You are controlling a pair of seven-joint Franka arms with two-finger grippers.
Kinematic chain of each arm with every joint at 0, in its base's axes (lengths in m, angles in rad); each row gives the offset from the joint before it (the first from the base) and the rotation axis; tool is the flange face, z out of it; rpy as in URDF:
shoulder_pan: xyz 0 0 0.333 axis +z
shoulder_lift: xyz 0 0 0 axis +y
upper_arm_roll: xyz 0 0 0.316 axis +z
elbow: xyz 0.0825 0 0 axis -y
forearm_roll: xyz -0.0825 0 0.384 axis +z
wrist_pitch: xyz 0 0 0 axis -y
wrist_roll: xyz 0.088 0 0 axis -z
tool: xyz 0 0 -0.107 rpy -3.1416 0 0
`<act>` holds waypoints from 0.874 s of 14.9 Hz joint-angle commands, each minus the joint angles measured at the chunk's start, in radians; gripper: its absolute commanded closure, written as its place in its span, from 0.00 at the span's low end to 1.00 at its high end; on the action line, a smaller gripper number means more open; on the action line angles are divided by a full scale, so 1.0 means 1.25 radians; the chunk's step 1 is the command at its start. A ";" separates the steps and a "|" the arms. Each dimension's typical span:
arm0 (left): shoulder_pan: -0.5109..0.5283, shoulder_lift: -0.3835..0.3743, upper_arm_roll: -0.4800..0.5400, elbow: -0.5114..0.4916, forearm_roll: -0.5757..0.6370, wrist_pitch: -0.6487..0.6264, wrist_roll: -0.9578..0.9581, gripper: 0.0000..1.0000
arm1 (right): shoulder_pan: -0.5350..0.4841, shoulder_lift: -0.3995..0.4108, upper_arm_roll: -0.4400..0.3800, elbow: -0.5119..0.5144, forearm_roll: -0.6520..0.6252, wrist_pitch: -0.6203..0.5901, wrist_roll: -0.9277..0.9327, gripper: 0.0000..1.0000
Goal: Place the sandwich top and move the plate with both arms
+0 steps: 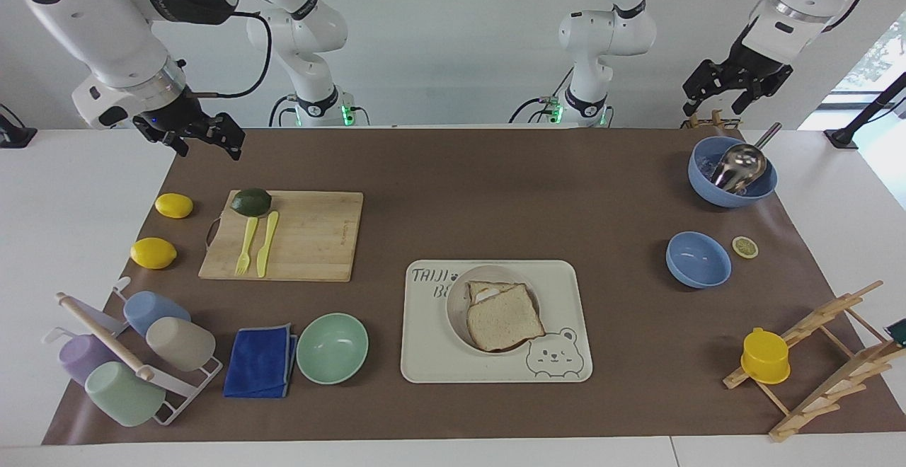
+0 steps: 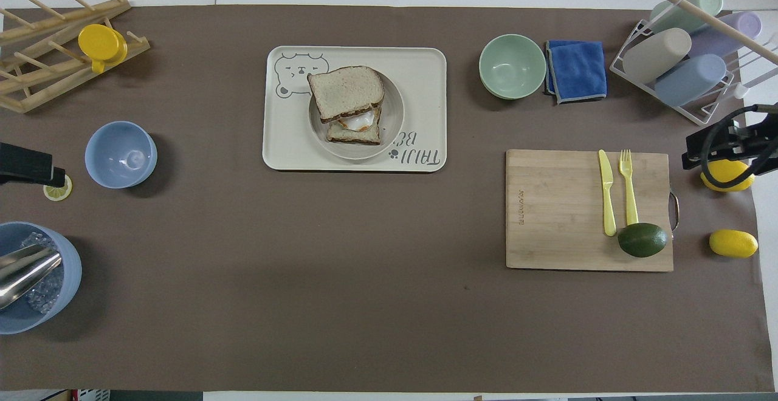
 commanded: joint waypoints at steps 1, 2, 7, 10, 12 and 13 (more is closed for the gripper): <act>0.043 -0.019 -0.037 0.003 0.022 -0.056 -0.015 0.00 | 0.002 -0.009 -0.001 -0.009 -0.004 -0.007 -0.018 0.00; 0.086 -0.011 -0.089 0.035 0.017 -0.071 -0.015 0.00 | 0.002 -0.009 -0.001 -0.009 -0.004 -0.007 -0.018 0.00; 0.141 0.057 -0.146 0.127 -0.006 -0.099 -0.016 0.00 | 0.002 -0.009 -0.001 -0.009 -0.004 -0.007 -0.018 0.00; 0.148 0.085 -0.164 0.148 -0.006 -0.115 -0.022 0.00 | 0.002 -0.009 -0.001 -0.009 -0.004 -0.007 -0.018 0.00; 0.149 0.045 -0.160 0.099 -0.006 -0.080 -0.022 0.00 | 0.002 -0.009 -0.001 -0.009 -0.004 -0.007 -0.018 0.00; 0.148 0.025 -0.160 0.061 -0.006 -0.058 -0.022 0.00 | 0.002 -0.009 -0.001 -0.009 -0.004 -0.007 -0.018 0.00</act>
